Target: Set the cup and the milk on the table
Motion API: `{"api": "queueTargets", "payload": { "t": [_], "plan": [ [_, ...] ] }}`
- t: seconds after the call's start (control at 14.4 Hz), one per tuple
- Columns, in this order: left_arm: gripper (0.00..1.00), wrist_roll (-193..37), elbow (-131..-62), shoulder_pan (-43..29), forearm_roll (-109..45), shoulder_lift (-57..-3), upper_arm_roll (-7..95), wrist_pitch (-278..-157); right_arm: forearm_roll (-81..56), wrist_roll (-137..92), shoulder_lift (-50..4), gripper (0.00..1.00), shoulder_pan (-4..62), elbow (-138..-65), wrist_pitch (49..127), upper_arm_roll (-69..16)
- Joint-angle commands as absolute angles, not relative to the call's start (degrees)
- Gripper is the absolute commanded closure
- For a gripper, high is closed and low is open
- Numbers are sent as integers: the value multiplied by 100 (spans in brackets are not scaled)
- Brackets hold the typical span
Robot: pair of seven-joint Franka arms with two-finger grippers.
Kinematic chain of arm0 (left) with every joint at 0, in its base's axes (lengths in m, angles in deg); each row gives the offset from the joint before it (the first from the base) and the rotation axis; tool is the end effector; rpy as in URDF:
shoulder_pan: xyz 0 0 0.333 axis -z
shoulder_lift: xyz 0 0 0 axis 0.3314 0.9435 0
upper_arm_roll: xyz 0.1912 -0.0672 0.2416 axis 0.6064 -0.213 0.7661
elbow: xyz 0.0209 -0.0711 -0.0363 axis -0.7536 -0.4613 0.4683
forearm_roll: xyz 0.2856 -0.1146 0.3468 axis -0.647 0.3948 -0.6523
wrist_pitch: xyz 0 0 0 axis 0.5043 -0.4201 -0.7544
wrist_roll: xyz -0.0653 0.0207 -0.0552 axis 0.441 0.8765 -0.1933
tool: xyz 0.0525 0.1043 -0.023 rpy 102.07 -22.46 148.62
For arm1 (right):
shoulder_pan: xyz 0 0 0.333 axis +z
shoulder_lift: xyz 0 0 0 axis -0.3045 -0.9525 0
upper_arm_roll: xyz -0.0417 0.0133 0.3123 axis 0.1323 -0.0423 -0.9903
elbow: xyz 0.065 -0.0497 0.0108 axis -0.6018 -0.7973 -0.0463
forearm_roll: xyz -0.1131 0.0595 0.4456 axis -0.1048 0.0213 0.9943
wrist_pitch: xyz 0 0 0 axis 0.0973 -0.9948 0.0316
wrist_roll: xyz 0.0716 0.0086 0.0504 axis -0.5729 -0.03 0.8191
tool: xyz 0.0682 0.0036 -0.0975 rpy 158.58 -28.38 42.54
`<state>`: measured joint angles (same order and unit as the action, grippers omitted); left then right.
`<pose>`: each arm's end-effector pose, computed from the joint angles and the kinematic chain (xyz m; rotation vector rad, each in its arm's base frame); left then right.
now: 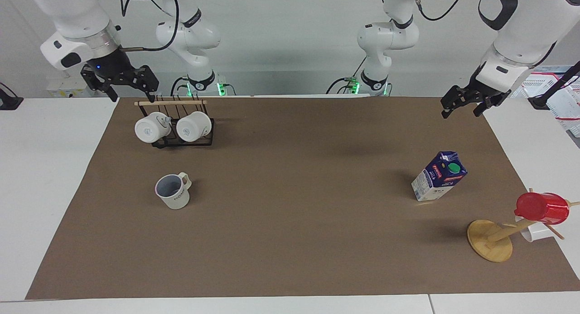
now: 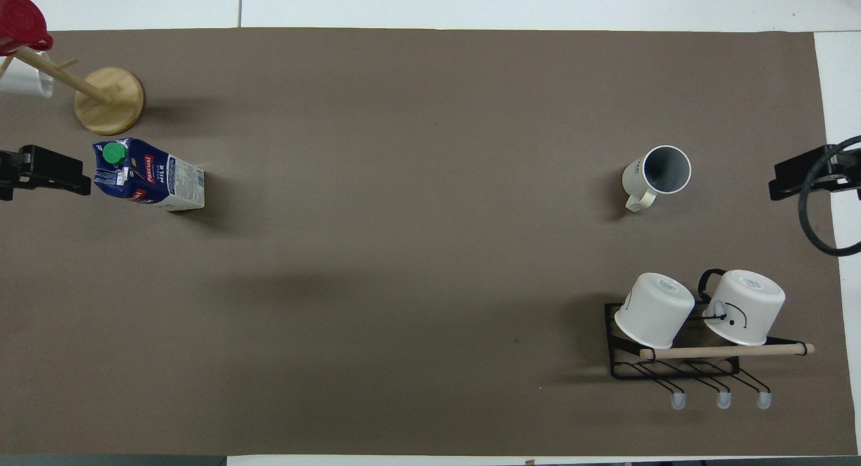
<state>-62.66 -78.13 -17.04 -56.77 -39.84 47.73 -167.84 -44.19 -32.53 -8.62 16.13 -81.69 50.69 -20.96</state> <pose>0.6238 -0.0161 0.6018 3.1311 -0.0370 -0.0606 0.6101 -0.0046 0.6491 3.1148 -0.0527 -0.1227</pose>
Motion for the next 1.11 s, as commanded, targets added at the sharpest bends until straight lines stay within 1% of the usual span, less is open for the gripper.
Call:
{"api": "queueTargets", "payload": {
  "t": [0.0,0.14,0.21,0.28,0.49,0.62,0.76,0.83,0.9,1.04],
  "plan": [
    [0,-6222,-7949,-1751,-5699,-4114,4756,-16853,-4435,-3170,-860,0,1606,-8159,5106,-2107],
    [0,-6222,-7940,-1751,-5699,-4114,4756,-16853,-4391,-3274,-790,0,1606,-8351,5210,-2107],
    [0,-6222,-7949,-1751,-5691,-4114,4756,-16853,-4365,-3345,-694,0,1606,-8613,5585,-2107],
    [0,-6222,-7949,-1751,-5691,-4114,4756,-16853,-4364,-3328,-675,0,1597,-8703,5972,-2107],
    [0,-6222,-7949,-1751,-5691,-4114,4756,-16853,-4417,-3223,-780,0,1579,-8757,6194,-2107],
    [0,-6222,-7949,-1751,-5691,-4114,4756,-16853,-4365,-2917,-1034,0,1571,-8844,6642,-2107],
    [0,-6222,-7949,-1751,-5699,-4114,4756,-16853,-4164,-2286,-1490,0,1422,-8871,7168,-2099],
    [0,-6222,-7949,-1751,-5691,-4114,4756,-16853,-3945,-2082,-1632,0,1282,-9010,7476,-2099],
    [0,-6222,-7949,-1751,-5691,-4114,4756,-16853,-3882,-1932,-1616,0,1237,-9412,7879,-2099],
    [0,-6222,-7949,-1751,-5691,-4114,4756,-16853,-3846,-1624,-1415,0,1132,-10535,8950,-2099]
  ]
}}
